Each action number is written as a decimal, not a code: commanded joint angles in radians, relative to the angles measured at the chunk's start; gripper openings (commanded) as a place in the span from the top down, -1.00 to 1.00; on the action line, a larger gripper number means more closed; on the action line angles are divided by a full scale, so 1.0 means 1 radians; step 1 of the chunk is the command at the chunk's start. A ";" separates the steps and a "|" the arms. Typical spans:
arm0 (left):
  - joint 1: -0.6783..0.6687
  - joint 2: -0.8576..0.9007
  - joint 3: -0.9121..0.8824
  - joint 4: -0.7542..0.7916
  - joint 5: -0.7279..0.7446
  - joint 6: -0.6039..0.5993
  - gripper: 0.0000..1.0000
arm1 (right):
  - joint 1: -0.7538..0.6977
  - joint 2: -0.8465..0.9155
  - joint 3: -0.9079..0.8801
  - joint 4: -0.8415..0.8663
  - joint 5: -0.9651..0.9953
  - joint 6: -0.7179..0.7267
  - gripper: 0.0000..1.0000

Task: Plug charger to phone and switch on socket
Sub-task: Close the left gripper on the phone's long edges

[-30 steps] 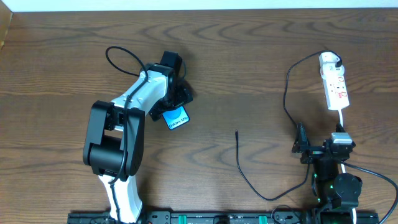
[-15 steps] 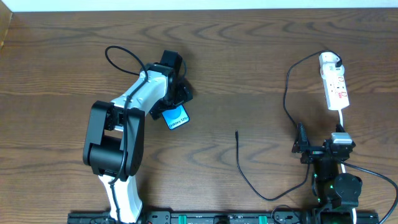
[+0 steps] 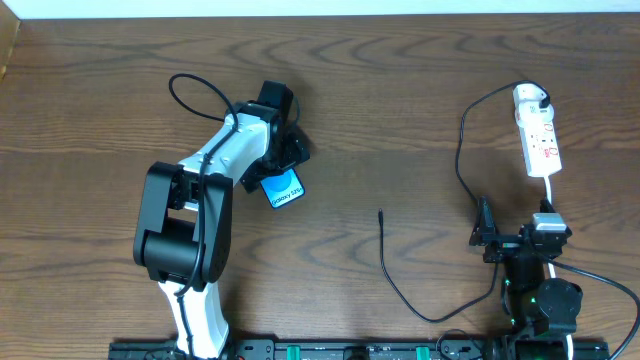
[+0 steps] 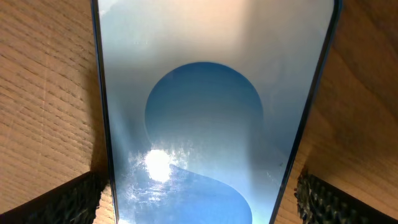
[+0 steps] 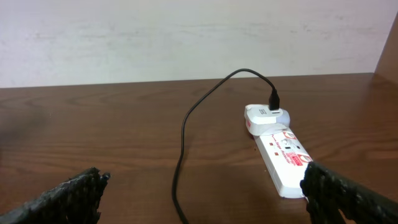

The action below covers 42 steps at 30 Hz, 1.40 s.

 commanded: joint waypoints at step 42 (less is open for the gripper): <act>0.010 0.018 -0.011 0.000 -0.027 -0.016 0.47 | 0.011 -0.005 -0.002 -0.005 0.005 0.010 -0.98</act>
